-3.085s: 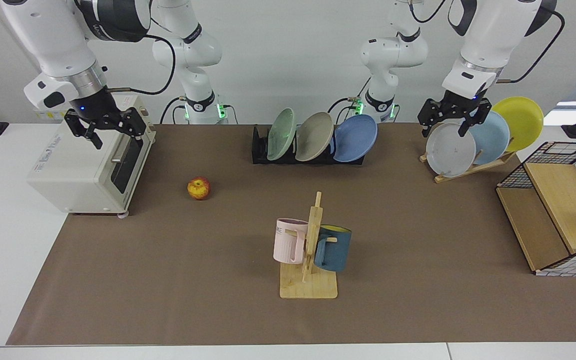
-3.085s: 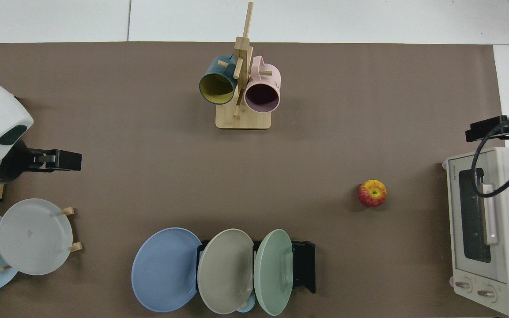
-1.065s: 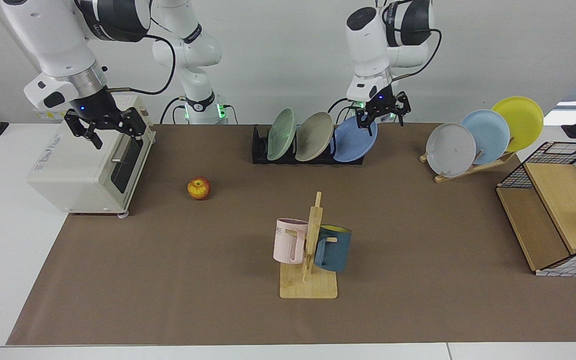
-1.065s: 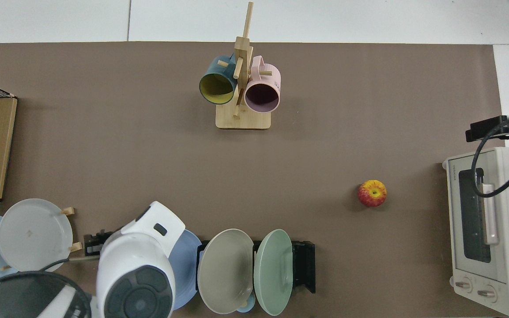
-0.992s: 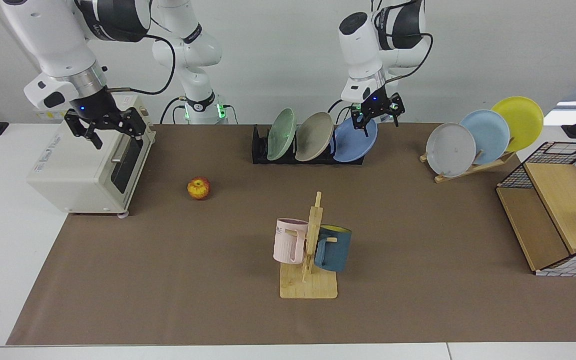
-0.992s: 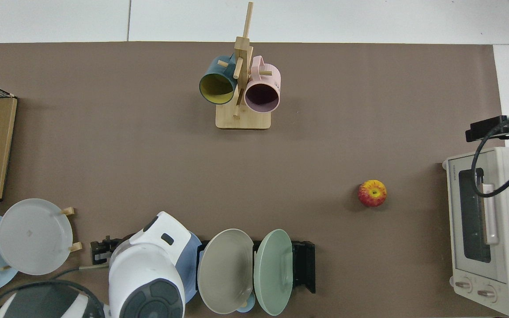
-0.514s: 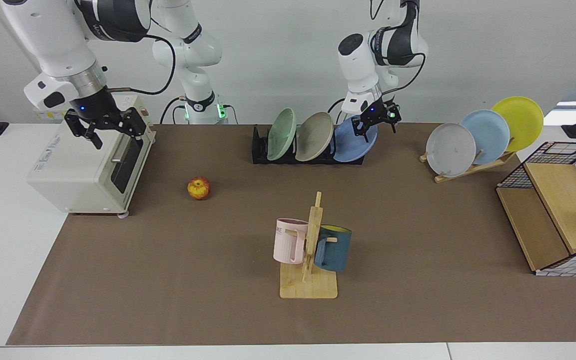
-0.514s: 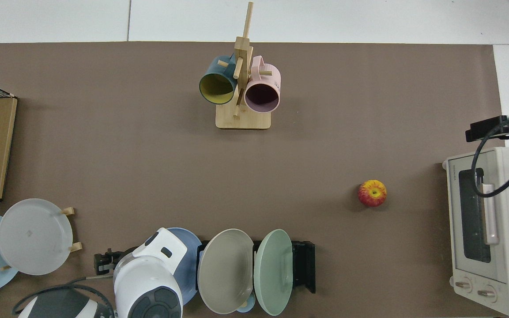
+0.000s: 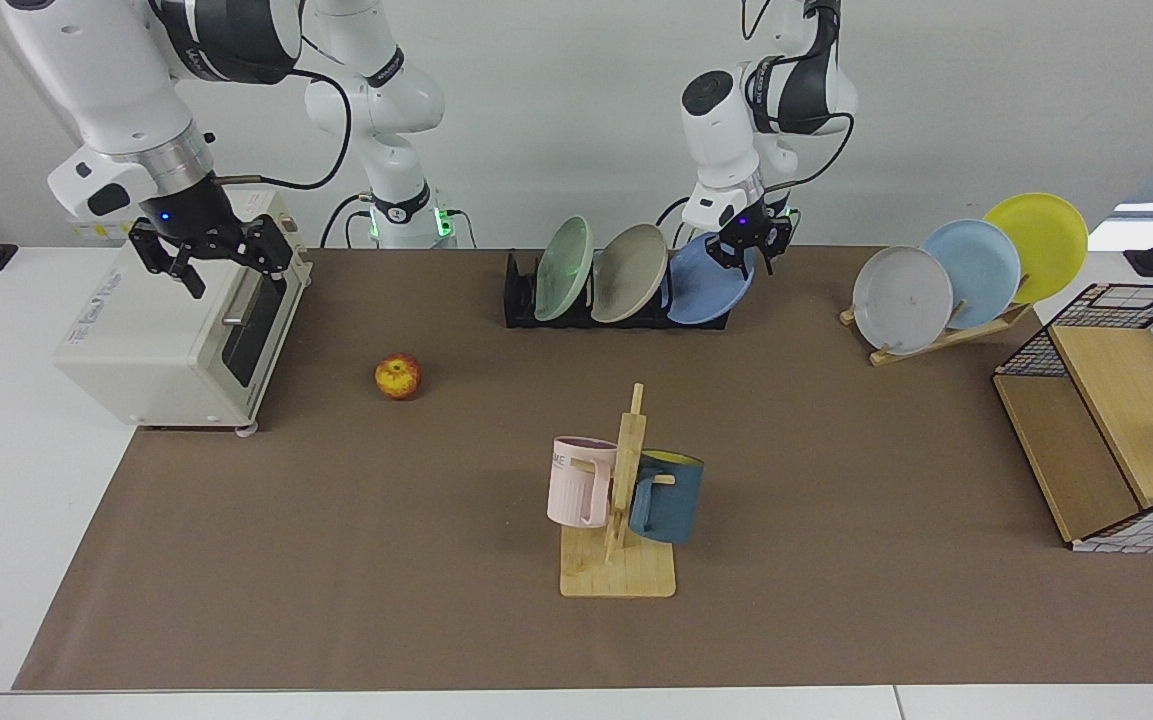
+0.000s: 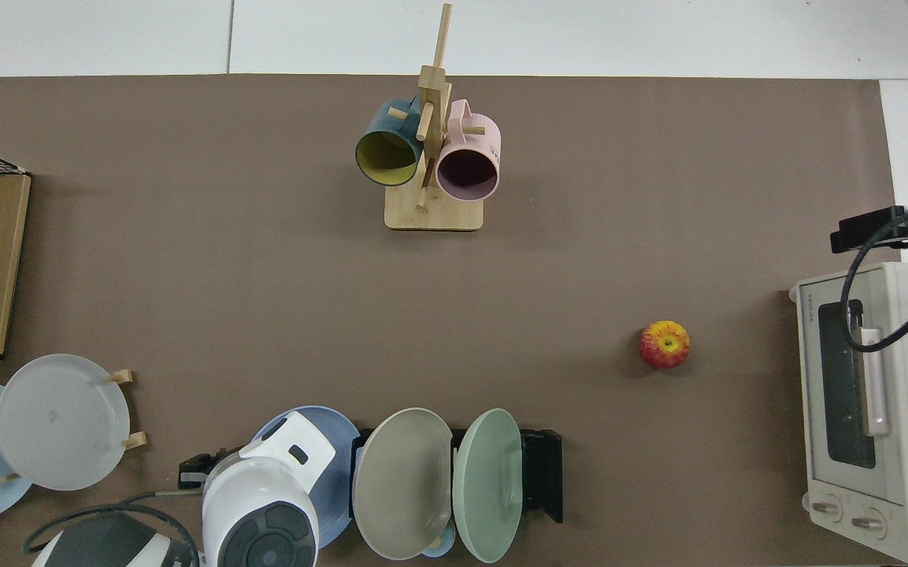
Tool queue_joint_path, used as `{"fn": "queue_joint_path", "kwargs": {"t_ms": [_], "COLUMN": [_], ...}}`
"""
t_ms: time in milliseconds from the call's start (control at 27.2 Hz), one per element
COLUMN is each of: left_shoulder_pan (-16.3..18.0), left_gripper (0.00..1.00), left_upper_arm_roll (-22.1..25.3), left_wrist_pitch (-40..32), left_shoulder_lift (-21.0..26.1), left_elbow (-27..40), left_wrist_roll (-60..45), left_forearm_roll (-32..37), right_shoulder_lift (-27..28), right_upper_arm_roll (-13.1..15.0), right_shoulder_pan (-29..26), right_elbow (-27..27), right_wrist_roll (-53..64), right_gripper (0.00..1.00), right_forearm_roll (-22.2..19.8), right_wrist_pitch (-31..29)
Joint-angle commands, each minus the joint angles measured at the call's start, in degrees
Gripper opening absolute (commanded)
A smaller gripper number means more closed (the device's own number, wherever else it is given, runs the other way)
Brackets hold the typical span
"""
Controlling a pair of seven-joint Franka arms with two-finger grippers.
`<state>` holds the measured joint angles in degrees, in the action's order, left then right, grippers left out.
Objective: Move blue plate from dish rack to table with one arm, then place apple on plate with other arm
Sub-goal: 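Grasp the blue plate rim with the left gripper and lift it out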
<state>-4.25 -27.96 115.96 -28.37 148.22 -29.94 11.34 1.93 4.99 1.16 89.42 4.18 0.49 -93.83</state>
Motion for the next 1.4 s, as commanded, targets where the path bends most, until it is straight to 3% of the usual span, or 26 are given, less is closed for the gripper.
{"fn": "queue_joint_path", "kwargs": {"t_ms": [0,73,661,808,1065,1212,1359], "left_shoulder_pan": [-0.8,-0.8,-0.3,-0.1,0.4,6.3,9.1], "left_gripper": [0.23,0.00,0.00,0.00,0.00,0.00,0.00], "left_upper_arm_roll": [0.5,0.4,-5.8,-8.4,-8.4,-8.2,-7.6], "left_wrist_pitch": [-0.9,-1.1,-15.8,-19.7,-22.0,-19.1,-13.2], "left_shoulder_lift": [-0.5,-0.5,-0.7,-0.7,-0.1,4.3,13.8], "left_elbow": [0.6,0.5,-9.7,-13.0,-17.3,-22.2,-28.5], "left_wrist_roll": [1.1,1.0,-4.5,-4.7,-4.8,-5.1,-12.7], "left_forearm_roll": [-1.7,-1.8,1.5,6.9,14.3,15.4,12.7], "right_shoulder_lift": [-0.5,-0.5,-0.5,-0.5,-1.1,-4.8,-6.8], "right_upper_arm_roll": [-0.2,-0.2,-0.2,-0.2,-0.1,-0.1,-0.1], "right_shoulder_pan": [-0.1,-0.1,-0.1,-0.1,-0.5,0.2,0.5], "right_elbow": [0.1,0.1,0.1,0.1,1.1,8.7,16.6], "right_wrist_roll": [1.2,1.2,1.2,1.2,1.7,0.6,0.2], "right_gripper": [1.00,1.00,1.00,1.00,1.00,1.00,1.00], "right_forearm_roll": [-0.3,-0.3,-0.3,-0.3,-0.4,-0.3,-0.3], "right_wrist_pitch": [0.2,0.2,0.2,0.2,0.2,-3.9,-9.1]}}
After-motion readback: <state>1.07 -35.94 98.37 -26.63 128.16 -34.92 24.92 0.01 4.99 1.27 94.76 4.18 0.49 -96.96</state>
